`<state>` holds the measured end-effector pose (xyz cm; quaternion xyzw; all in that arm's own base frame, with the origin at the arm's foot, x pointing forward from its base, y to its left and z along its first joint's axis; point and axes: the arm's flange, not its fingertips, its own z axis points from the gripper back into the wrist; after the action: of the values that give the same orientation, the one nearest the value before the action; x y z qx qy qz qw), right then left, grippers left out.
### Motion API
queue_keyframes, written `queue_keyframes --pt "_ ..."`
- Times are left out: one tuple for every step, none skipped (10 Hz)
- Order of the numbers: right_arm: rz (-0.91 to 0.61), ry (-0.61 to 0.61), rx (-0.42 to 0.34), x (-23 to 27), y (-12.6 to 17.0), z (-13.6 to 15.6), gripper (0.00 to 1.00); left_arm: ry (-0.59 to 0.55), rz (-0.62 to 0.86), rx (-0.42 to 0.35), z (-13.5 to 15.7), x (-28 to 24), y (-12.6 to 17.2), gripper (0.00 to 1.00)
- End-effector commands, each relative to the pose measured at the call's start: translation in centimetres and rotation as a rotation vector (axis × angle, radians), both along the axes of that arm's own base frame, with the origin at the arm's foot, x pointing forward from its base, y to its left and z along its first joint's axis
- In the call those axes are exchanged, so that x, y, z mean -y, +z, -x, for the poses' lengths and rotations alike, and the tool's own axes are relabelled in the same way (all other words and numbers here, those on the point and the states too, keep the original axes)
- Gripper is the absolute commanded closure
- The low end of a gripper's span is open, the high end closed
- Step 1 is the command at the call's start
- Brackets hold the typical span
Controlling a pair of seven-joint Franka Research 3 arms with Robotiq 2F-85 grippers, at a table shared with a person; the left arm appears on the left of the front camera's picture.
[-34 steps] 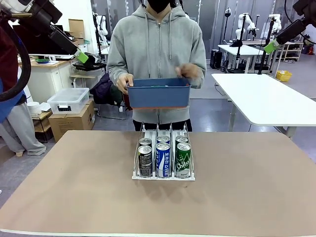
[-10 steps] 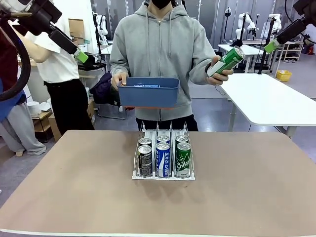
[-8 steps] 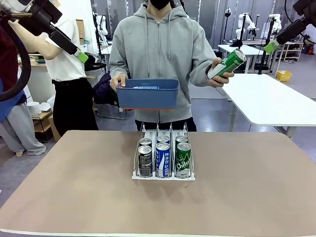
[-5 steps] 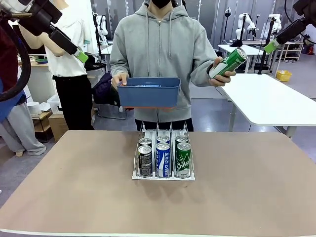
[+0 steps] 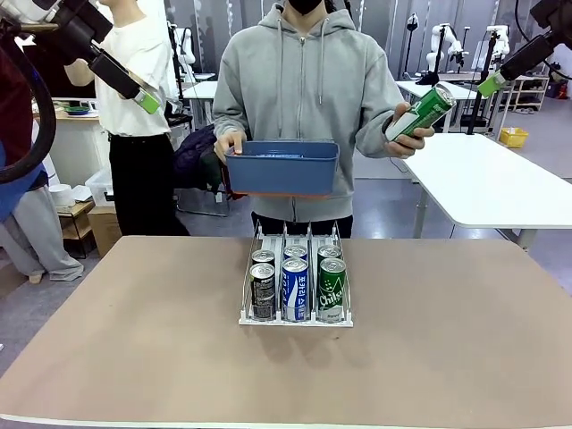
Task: Fill the beverage cans into the dispenser.
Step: Pick up the Sprite handed by the human.
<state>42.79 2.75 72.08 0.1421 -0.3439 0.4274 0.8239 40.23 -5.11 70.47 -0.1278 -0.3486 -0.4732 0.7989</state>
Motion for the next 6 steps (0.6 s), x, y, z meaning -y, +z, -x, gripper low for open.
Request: queue_keyframes --pt "-0.001 -0.006 0.005 0.03 -0.02 0.07 0.00 0.009 0.000 -0.001 -0.12 -0.21 -0.05 0.00" --pt "-0.001 -0.006 0.005 0.03 -0.02 0.07 0.00 0.009 0.000 -0.001 -0.12 -0.21 -0.05 0.00" --pt "-0.001 -0.006 0.005 0.03 -0.02 0.07 0.00 0.009 0.000 -0.001 -0.12 -0.21 -0.05 0.00" --pt "-0.001 -0.006 0.005 0.03 -0.02 0.07 0.00 0.009 0.000 -0.001 -0.12 -0.21 -0.05 0.00" --pt "0.000 0.000 0.000 0.00 0.00 0.00 0.00 0.009 0.000 -0.001 -0.12 -0.21 -0.05 0.00" --pt "0.006 0.002 0.001 -0.16 -0.03 -0.38 0.00 0.009 0.000 -0.001 -0.12 -0.21 -0.05 0.00"
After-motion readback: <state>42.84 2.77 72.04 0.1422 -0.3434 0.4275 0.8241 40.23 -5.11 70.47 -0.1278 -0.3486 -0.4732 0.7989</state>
